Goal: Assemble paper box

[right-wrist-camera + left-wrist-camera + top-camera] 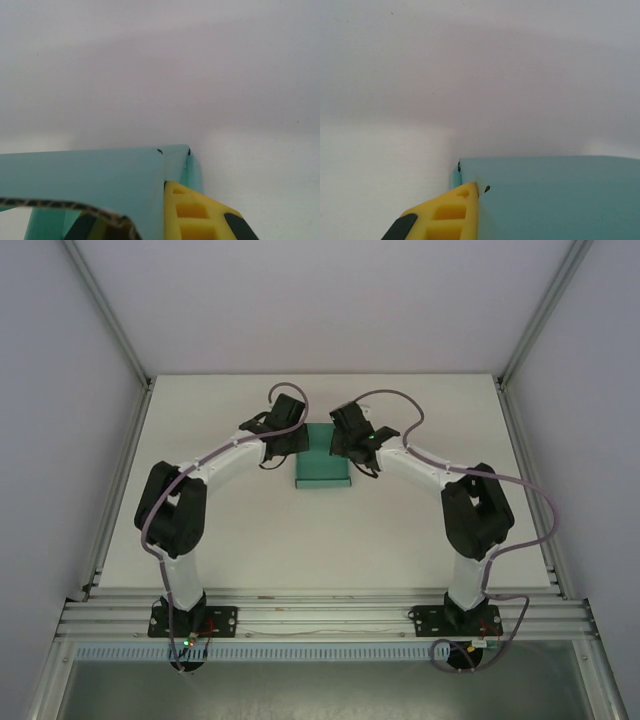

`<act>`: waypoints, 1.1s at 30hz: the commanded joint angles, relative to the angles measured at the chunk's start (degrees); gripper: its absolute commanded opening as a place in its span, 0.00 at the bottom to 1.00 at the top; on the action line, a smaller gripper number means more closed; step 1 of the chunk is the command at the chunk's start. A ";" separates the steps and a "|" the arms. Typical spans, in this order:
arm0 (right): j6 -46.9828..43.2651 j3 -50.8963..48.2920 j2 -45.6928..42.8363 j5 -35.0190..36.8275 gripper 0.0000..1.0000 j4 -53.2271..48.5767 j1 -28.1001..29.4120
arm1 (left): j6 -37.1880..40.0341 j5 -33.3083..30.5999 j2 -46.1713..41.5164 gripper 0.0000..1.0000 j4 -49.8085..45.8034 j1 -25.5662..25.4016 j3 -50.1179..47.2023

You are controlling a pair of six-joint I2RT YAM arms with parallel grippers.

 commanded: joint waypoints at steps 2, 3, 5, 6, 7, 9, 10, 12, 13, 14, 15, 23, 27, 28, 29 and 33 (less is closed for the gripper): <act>-0.52 -1.98 0.47 -1.86 0.00 7.72 1.87 | -6.45 5.99 1.98 0.00 8.56 -1.92 -0.68; -0.61 -2.96 0.42 -1.95 0.00 8.75 1.83 | -6.41 6.73 2.02 0.00 9.41 -2.00 -1.26; -1.39 -4.70 0.12 -2.17 0.00 10.66 2.01 | -6.83 6.76 2.03 0.00 10.03 -2.14 -2.22; -1.60 -5.90 -0.06 -1.97 0.00 12.05 2.20 | -7.16 6.59 2.03 0.00 10.23 -2.19 -2.79; -1.71 -6.98 -0.26 -1.73 0.00 13.36 2.43 | -7.50 7.02 2.03 0.00 10.53 -2.28 -3.38; -2.23 -9.32 -0.82 -1.69 0.00 15.98 2.78 | -7.50 7.89 2.03 0.00 12.02 -2.76 -5.26; -2.60 -10.53 -1.21 -1.55 0.00 16.68 3.03 | -7.31 8.39 2.02 0.00 12.87 -2.93 -6.54; -4.04 -13.21 -2.52 -0.22 0.00 18.15 3.56 | -6.69 8.80 0.73 0.00 14.41 -3.38 -9.84; -4.99 -14.58 -3.23 0.61 0.00 18.53 3.80 | -6.01 8.79 -0.29 0.00 15.13 -3.42 -11.54; -5.76 -15.84 -4.11 1.37 0.00 18.54 3.94 | -5.25 8.51 -1.53 0.00 15.63 -3.55 -13.36; -6.29 -17.44 -5.15 2.14 0.00 18.87 4.02 | -4.34 8.08 -3.07 0.00 15.98 -3.60 -15.17; -12.94 -27.76 -10.12 0.83 0.00 21.66 5.36 | -0.08 14.13 -11.28 0.38 17.08 -3.60 -23.76; -14.80 -29.88 -10.52 3.81 0.00 21.77 7.64 | -3.33 14.69 -15.50 0.60 18.91 -3.64 -27.89; -14.94 -30.28 -10.61 4.40 0.00 22.09 8.02 | -3.50 13.86 -16.65 0.66 18.15 -3.67 -28.35; -14.77 -30.73 -10.69 4.98 0.00 22.36 8.26 | -3.63 12.44 -17.93 0.70 16.51 -3.69 -28.34; -14.29 -31.88 -11.32 6.48 0.00 23.79 9.15 | -1.84 7.79 -22.47 0.92 7.37 -3.66 -25.58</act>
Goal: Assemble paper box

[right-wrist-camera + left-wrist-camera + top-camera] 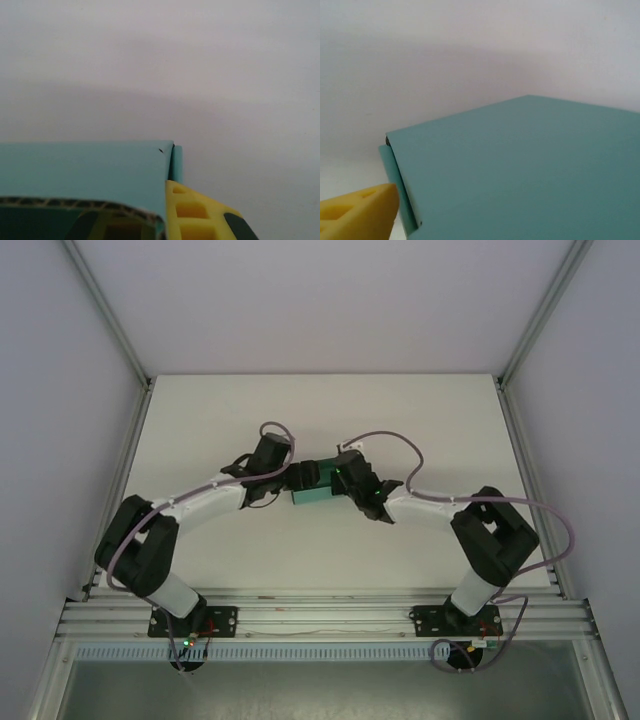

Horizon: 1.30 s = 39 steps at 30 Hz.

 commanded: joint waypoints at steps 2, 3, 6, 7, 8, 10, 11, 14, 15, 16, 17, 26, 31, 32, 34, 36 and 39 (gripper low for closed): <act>-1.38 -3.08 -0.10 1.48 0.00 -3.06 1.35 | 2.27 -5.15 -5.54 1.00 -11.07 -0.49 3.99; -1.33 -3.31 -0.10 2.13 0.00 -2.68 1.73 | 2.35 -6.18 -6.25 1.00 -13.30 -0.45 5.01; -2.26 -4.06 -0.01 2.50 0.00 -1.17 2.48 | 1.45 -11.53 -6.91 1.00 -21.19 -0.17 9.29; -2.25 -4.12 0.10 2.94 0.00 -0.91 2.79 | -0.69 -12.81 -6.71 1.00 -23.58 0.13 10.66; -2.15 -4.16 0.24 3.58 0.00 -0.83 3.09 | -1.70 -13.45 -6.52 1.00 -25.53 0.83 11.76; -1.19 -4.30 0.67 5.57 0.00 -0.71 3.40 | -1.95 -12.64 -6.10 1.00 -25.83 2.67 12.41; -1.00 -4.50 0.85 5.92 0.00 -0.37 3.55 | -2.45 -12.10 -5.70 1.00 -25.87 4.26 12.88; -0.28 -5.24 0.86 6.75 0.00 0.95 3.76 | -3.01 -6.69 -3.66 1.00 -24.93 8.20 14.08; -0.15 -5.62 0.69 7.34 0.00 1.55 4.00 | -3.06 -5.19 -2.78 1.00 -24.37 8.76 14.27; -0.49 -5.99 0.60 7.77 0.00 2.17 4.30 | -3.41 -4.06 -2.01 1.00 -24.06 8.85 14.21; -0.85 -6.22 0.59 8.21 0.00 2.67 4.58 | -3.73 -2.46 -0.98 1.00 -23.37 8.86 13.69; 1.25 -7.27 1.11 11.09 0.06 1.92 7.36 | -7.79 9.12 3.27 0.79 -13.38 8.84 4.42; 3.21 -9.22 -0.08 10.25 0.10 2.51 7.69 | -10.05 11.65 4.61 0.70 -5.41 8.91 -0.63; 3.39 -9.71 -0.67 10.39 0.11 2.34 7.82 | -10.17 11.48 5.03 0.70 -4.62 8.81 -1.22; 2.67 -10.93 -1.69 10.55 0.16 2.52 7.78 | -10.39 11.31 5.66 0.66 -2.81 8.81 -2.29; 1.92 -11.80 -3.16 10.81 0.21 1.75 7.78 | -10.73 12.05 6.68 0.63 -1.43 8.76 -3.18; 1.22 -12.86 -5.91 9.98 0.29 0.13 7.78 | -10.50 12.77 7.99 0.56 1.45 8.44 -4.52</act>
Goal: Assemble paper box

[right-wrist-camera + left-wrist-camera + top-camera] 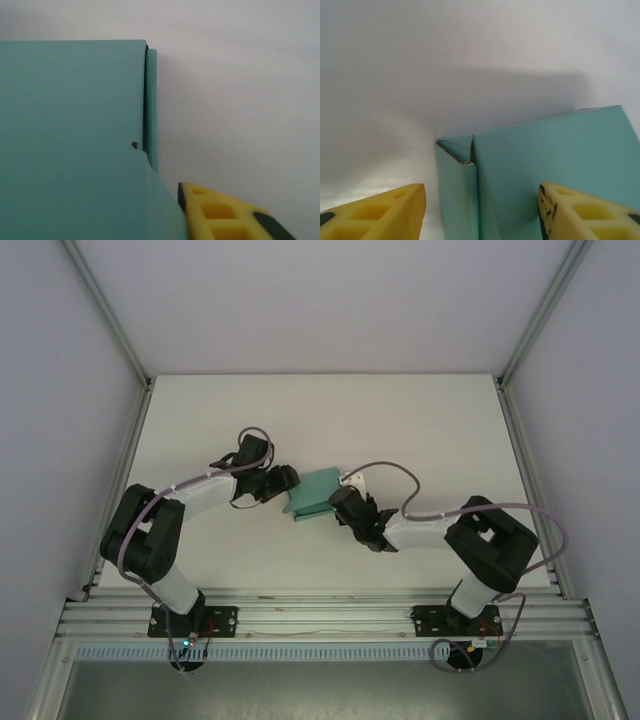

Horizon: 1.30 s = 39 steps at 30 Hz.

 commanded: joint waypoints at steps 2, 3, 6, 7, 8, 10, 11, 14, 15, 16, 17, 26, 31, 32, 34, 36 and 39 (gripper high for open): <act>-0.86 -1.67 -5.45 -1.11 0.40 -4.35 0.13 | -0.46 0.28 3.58 0.53 4.73 -0.58 -2.72; -0.83 -1.72 -6.44 -1.88 0.43 -5.83 0.16 | -0.40 0.95 4.37 0.51 5.62 -0.57 -3.04; 1.61 -1.98 -9.93 -2.52 0.48 -12.28 0.16 | -0.83 3.20 6.60 0.48 8.45 -0.64 -3.58; 3.13 -2.38 -11.41 -2.57 0.50 -14.54 0.12 | -1.00 3.31 7.08 0.48 9.31 -0.66 -3.85; 4.18 -2.88 -12.91 -3.06 0.53 -16.43 0.14 | -0.82 3.32 7.56 0.48 9.95 -0.67 -3.98; 6.63 -4.52 -16.44 -3.94 0.61 -19.19 0.13 | -0.19 3.31 8.53 0.47 10.01 -0.66 -3.72; 7.01 -5.16 -18.16 -3.77 0.65 -20.06 0.09 | 0.60 3.37 9.03 0.47 10.10 -0.70 -3.43; 7.48 -6.11 -22.93 -2.42 0.80 -20.84 -0.83 | 2.26 5.16 10.99 0.44 11.56 -0.45 -2.52; 7.49 -5.95 -24.05 -3.07 0.86 -20.65 -1.94 | 2.97 5.70 11.67 0.43 11.97 -0.48 -2.14; 7.42 -5.77 -24.85 -5.78 0.92 -20.05 -3.99 | 4.13 6.57 12.46 0.41 12.43 -0.43 -1.65; 7.58 -5.42 -25.29 -9.06 0.95 -19.54 -6.43 | 5.15 7.50 13.23 0.40 12.49 -0.35 -1.05; 13.20 5.38 -13.48 -38.42 1.00 -17.69 -27.96 | 6.05 17.31 18.48 0.25 18.45 3.68 -1.36; 13.28 11.54 -4.91 -50.59 1.00 -18.29 -29.80 | 7.24 18.10 18.16 0.22 19.88 4.21 -2.23; 13.90 12.36 -3.47 -51.86 1.00 -18.17 -29.83 | 6.81 18.20 18.17 0.20 20.44 4.39 -2.60; 15.42 13.51 -0.72 -53.65 1.00 -18.02 -30.30 | 6.24 18.82 18.48 0.19 21.89 5.01 -3.57; 16.29 14.16 1.48 -55.89 1.00 -17.65 -30.63 | 5.74 19.29 18.61 0.18 22.78 5.46 -4.29; 17.26 14.59 4.18 -61.30 0.98 -16.27 -30.85 | 5.54 20.41 18.68 0.18 23.65 5.93 -5.25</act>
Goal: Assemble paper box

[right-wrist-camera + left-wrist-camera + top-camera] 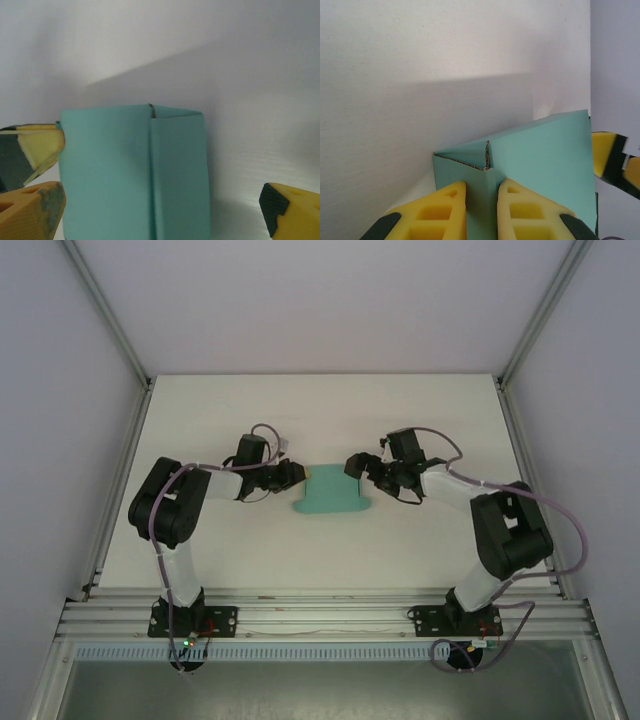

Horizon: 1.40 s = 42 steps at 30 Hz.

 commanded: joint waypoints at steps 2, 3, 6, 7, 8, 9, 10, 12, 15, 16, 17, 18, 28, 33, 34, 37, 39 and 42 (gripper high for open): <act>3.81 0.38 2.63 -11.10 0.96 4.27 -0.45 | 0.65 -2.57 3.38 0.18 -6.37 0.76 -3.72; 4.87 -0.12 2.94 -12.14 0.94 5.93 -0.42 | 0.75 -2.46 3.27 0.18 -6.02 0.75 -3.88; 7.47 -1.41 4.15 -16.03 0.89 11.13 -0.47 | 0.63 -2.51 3.10 0.18 -5.23 0.92 -4.22; 8.29 -1.54 4.57 -17.30 0.87 12.66 -0.51 | 0.26 -2.28 3.24 0.18 -4.43 0.94 -4.49; 9.01 -1.65 5.09 -18.55 0.86 14.00 -0.42 | 0.14 -1.90 3.38 0.18 -3.85 1.03 -4.54; 9.51 -1.65 5.74 -19.74 0.84 15.09 -0.42 | -0.01 -1.58 3.43 0.18 -3.36 1.02 -4.53; 10.08 -1.60 6.32 -20.34 0.81 15.96 -0.45 | -0.21 -1.40 3.55 0.18 -3.19 1.05 -4.42; 10.92 -1.69 6.93 -21.28 0.77 17.92 -0.46 | -0.54 -0.69 3.59 0.18 -2.06 1.07 -4.62; 11.89 -1.82 7.19 -21.97 0.70 20.56 -0.44 | -0.40 -0.67 2.99 0.18 -1.57 1.11 -4.61; 12.04 -1.66 7.16 -21.97 0.67 20.67 -0.41 | 0.09 -0.90 2.85 0.19 -2.20 1.12 -4.33; 11.83 -1.41 7.17 -21.86 0.64 20.28 -0.41 | 0.64 -1.10 2.61 0.19 -2.94 1.05 -3.87; 11.76 -1.24 7.06 -21.82 0.60 20.05 -0.46 | 0.99 -1.22 2.34 0.22 -3.52 1.11 -3.46; 14.77 1.23 1.81 -17.37 0.43 13.37 -0.42 | 11.85 -4.86 -8.26 0.98 -10.23 0.99 5.44; 17.70 7.15 -2.17 -13.00 0.40 -3.06 -0.67 | 29.47 -8.45 -16.40 1.00 -22.90 0.12 12.61; 18.54 8.58 -2.58 -12.62 0.37 -6.68 -0.87 | 34.61 -7.58 -17.81 1.00 -26.24 -0.69 14.07; 21.55 13.25 -2.13 -16.62 0.35 -17.44 -2.10 | 54.56 -9.18 -22.29 1.00 -38.41 -5.33 17.21; 23.38 16.50 -0.98 -20.61 0.31 -24.49 -2.77 | 69.15 -11.43 -24.51 1.00 -48.51 -9.50 18.94; 27.25 18.88 0.63 -27.12 0.25 -29.66 -3.58 | 79.69 -21.37 -27.24 1.00 -52.29 -14.97 18.05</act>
